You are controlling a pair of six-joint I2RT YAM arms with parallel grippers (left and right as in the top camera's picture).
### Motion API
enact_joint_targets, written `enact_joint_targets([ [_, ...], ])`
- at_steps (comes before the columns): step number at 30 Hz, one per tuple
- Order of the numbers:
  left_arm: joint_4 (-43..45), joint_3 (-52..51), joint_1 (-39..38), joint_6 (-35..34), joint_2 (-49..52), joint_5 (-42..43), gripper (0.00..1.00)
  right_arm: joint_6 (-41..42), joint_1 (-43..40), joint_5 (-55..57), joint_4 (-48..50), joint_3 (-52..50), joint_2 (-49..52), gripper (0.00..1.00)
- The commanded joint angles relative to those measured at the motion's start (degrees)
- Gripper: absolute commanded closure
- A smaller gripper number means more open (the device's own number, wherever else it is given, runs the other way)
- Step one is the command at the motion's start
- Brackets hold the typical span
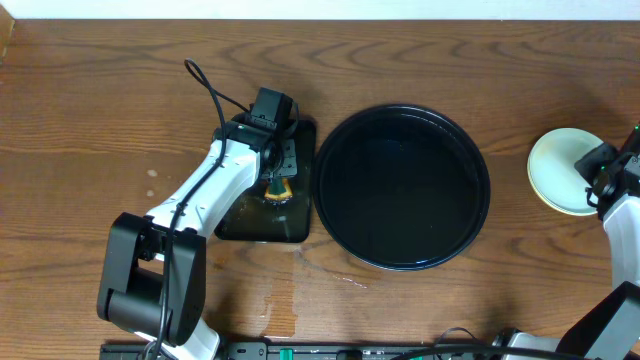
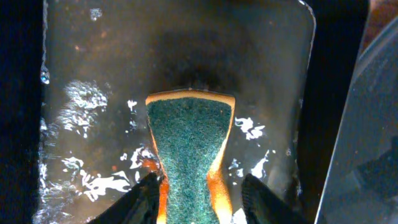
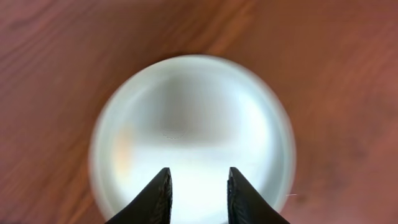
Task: Clean dirty plates on tray and stack at the side
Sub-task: 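Release the sponge in the water tray and open the left gripper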
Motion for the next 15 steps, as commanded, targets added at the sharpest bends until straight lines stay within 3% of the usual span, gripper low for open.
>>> enact_joint_targets([
  [1, -0.2, -0.3, 0.4, 0.4, 0.0, -0.7, 0.52, -3.7, 1.4, -13.0, -0.9, 0.1, 0.4, 0.71],
  [9, -0.1, -0.1, 0.4, 2.2, -1.0, -0.7, 0.47, -16.9, 9.3, -21.3, -5.0, 0.1, 0.4, 0.65],
  [15, -0.2, 1.9, 0.4, 9.0, -2.4, -0.7, 0.38, -26.8, 18.8, -21.4, -5.7, 0.1, 0.4, 0.54],
])
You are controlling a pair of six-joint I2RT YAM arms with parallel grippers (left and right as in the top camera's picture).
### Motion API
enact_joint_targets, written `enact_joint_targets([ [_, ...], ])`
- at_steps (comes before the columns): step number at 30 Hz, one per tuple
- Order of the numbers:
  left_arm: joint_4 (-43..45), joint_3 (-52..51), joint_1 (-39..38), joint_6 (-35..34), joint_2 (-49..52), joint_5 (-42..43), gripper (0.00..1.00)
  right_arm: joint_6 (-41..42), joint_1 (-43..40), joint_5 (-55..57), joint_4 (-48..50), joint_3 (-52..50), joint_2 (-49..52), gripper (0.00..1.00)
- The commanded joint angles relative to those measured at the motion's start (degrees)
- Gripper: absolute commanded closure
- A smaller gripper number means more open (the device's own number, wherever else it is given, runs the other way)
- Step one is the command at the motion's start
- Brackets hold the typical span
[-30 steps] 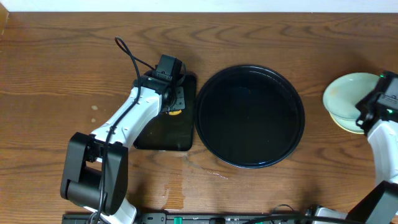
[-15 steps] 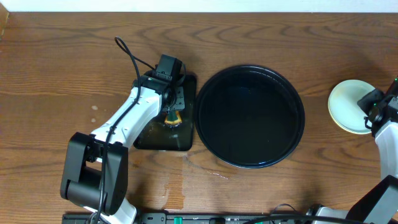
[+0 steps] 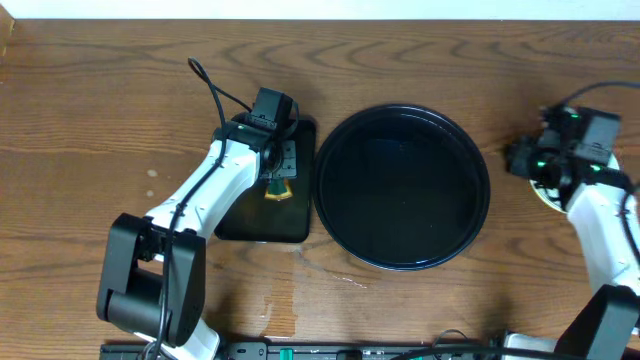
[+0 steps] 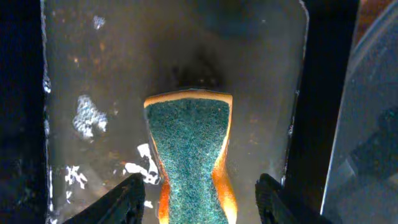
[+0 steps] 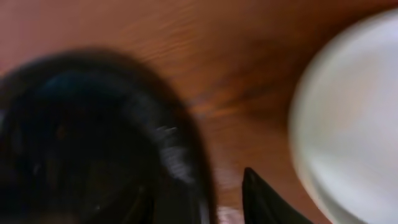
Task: Clean dirty plates on tray and stack at the side
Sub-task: 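Release the sponge in the water tray and open the left gripper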
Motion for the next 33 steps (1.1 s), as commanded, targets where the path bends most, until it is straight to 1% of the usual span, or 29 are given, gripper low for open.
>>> enact_joint_targets([
  [1, -0.2, 2.1, 0.5, 4.9, -2.2, -0.7, 0.37, -9.3, 5.4, -2.0, 0.2, 0.1, 0.3, 0.51],
  [3, -0.2, 2.5, 1.0, 4.8, -2.7, -0.7, 0.34, -11.0, 8.0, -1.4, 0.3, 0.1, 0.3, 0.38],
  [4, -0.6, 2.5, 1.3, 4.8, -3.0, -0.7, 0.32, -11.1, 9.4, -0.2, 0.1, 0.1, 0.3, 0.26],
  [5, -1.4, 2.5, 1.6, 4.8, -3.3, -0.7, 0.29, -11.2, 10.3, 1.2, -0.5, 0.1, 0.3, 0.09],
  [6, -2.5, 2.5, 1.9, 4.5, -3.7, -0.7, 0.28, -11.1, 11.1, 2.5, -1.7, 0.1, 0.3, 0.01],
  [7, -4.2, 2.5, 2.4, 3.8, -4.3, -0.7, 0.27, -11.1, 11.8, 3.7, -3.6, 0.1, 0.1, 0.01],
  [9, -8.0, 2.4, 3.2, 3.0, -5.3, -0.5, 0.22, -10.8, 12.2, 4.0, -6.7, 0.1, 0.0, 0.01],
  [13, -14.6, 2.3, 4.6, 2.4, -7.3, -0.5, 0.21, -8.0, 12.0, 4.0, -10.3, 0.1, -0.2, 0.01],
  [18, -15.7, -0.2, 4.7, 1.3, -11.8, -0.5, 0.21, -6.8, 12.0, 4.0, -14.0, 0.1, -3.2, 0.01],
  [22, -15.2, -2.9, 4.7, 0.5, -17.5, -0.5, 0.21, -6.6, 12.1, 4.1, -15.7, -0.5, -9.0, 0.01],
  [25, -12.9, -6.8, 4.7, 0.9, -23.3, -0.5, 0.2, -6.6, 12.1, 6.7, -15.2, -2.9, -15.8, 0.01],
  [33, -2.6, -21.3, 4.3, 0.5, -44.7, -0.5, 0.2, -6.8, 12.0, 8.1, -14.6, -11.3, -34.7, 0.01],
])
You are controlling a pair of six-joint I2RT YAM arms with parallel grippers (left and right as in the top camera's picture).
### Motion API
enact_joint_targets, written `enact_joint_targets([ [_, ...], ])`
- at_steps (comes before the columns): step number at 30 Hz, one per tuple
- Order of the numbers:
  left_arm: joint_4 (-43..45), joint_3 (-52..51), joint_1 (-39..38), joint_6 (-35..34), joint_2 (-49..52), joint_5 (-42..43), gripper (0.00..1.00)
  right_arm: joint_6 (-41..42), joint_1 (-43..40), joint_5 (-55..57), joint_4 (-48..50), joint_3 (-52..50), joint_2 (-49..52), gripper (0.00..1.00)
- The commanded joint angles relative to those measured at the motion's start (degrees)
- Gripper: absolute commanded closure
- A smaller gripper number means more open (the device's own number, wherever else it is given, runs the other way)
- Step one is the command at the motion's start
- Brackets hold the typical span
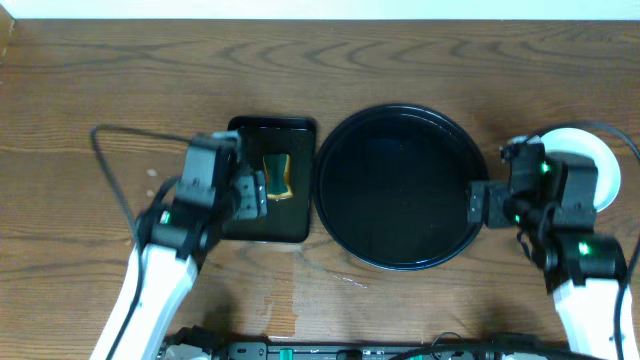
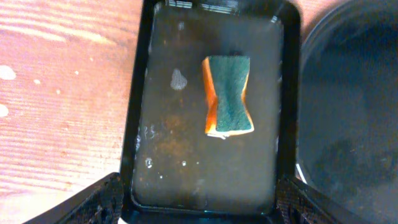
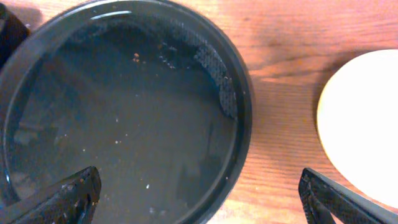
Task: Clean dirty plates on tray and stack at the side
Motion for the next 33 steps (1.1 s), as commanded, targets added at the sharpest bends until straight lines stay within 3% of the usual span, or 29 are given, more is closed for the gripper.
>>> enact_joint_targets([
  [1, 2.0, -4.8, -0.1, -0.7, -7.8, -0.5, 0.2, 0.6, 0.2, 2.1, 0.0, -2.9, -5.3, 0.01],
  [8, 1.8, -6.8, -0.1, -0.7, -12.8, -0.5, 0.2, 0.6, 0.3, 2.9, -0.3, -4.1, -8.8, 0.01],
  [33, 1.3, -6.8, -0.1, -0.7, -7.3, -0.5, 0.19, 0.5, 0.2, 2.9, -0.7, -4.3, -11.3, 0.01],
])
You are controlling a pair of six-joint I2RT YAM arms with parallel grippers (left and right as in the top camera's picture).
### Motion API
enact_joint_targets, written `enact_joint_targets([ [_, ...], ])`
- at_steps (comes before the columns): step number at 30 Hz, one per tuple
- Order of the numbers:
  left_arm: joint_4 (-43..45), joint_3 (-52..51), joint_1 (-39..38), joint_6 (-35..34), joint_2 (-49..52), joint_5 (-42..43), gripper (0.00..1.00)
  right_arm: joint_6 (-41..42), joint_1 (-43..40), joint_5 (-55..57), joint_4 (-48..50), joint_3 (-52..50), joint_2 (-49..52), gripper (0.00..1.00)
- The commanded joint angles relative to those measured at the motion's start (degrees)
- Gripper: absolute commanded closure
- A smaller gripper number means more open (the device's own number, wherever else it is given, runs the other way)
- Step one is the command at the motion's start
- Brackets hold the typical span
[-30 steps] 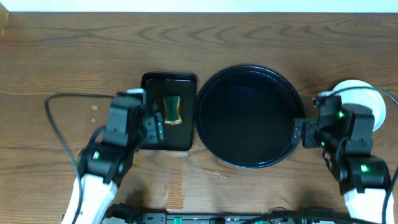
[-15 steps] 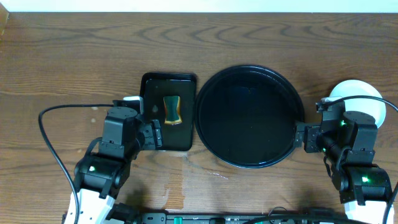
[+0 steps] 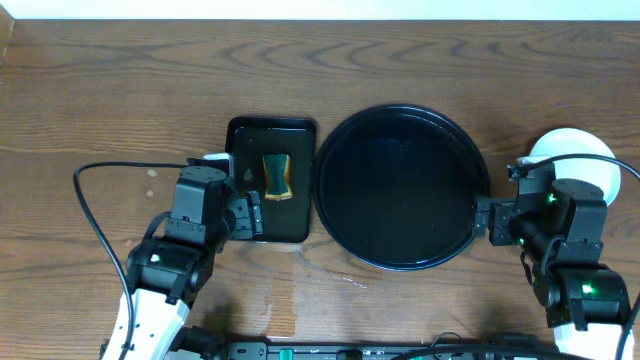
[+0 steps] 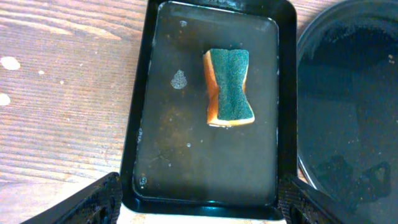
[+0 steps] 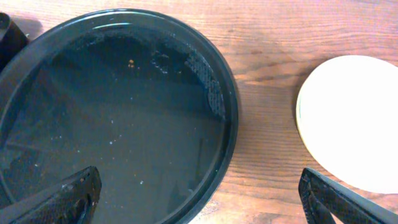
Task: Clean dirty plates on tray and stack at the side
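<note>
The round black tray (image 3: pixel 402 187) holds only wet specks and no plate; its rim shows in the right wrist view (image 5: pixel 230 112). A white plate (image 3: pixel 572 160) lies on the table to its right, and from the right wrist it appears clean (image 5: pixel 348 121). A green-and-orange sponge (image 4: pixel 229 87) rests in the water of the rectangular black tray (image 4: pixel 138 124). My left gripper (image 4: pixel 199 199) is open wide at that tray's near edge, holding nothing. My right gripper (image 5: pixel 199 199) is open too, over the round tray's near right rim.
Water drops (image 4: pixel 7 63) dot the wood left of the rectangular tray. A black cable (image 3: pixel 95 215) loops left of the left arm. The two trays sit side by side, nearly touching.
Both arms sit a little nearer the table's front edge than before. Both grippers are still open wide, and the sponge, trays and plate have not moved.
My left gripper was shut on the sponge in the rectangular tray while my right fingers stood close together over the white plate. Then the left was open with the sponge lying free, and the right had left the plate. Both arms then stood back from the trays, open.
</note>
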Motion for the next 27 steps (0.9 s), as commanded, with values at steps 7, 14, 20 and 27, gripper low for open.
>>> enact_joint_targets([
  [7, 0.0, -0.4, -0.1, -0.5, 1.6, -0.5, 0.19, 0.6, 0.3, 0.5, 4.7, -6.4, -13.2, 0.01],
  [14, 0.0, -0.4, -0.1, -0.5, 2.0, -0.5, 0.19, 0.6, 0.3, -2.4, 24.2, -23.0, -30.3, 0.01],
  [20, 0.0, -0.4, -0.1, -0.5, 2.0, -0.5, 0.19, 0.6, 0.3, -3.8, 34.8, -33.9, -42.3, 0.01],
  [27, 0.0, -0.4, -0.1, -0.5, 2.0, -0.5, 0.18, 0.3, 0.3, 0.9, 44.3, -39.5, -45.5, 0.01],
])
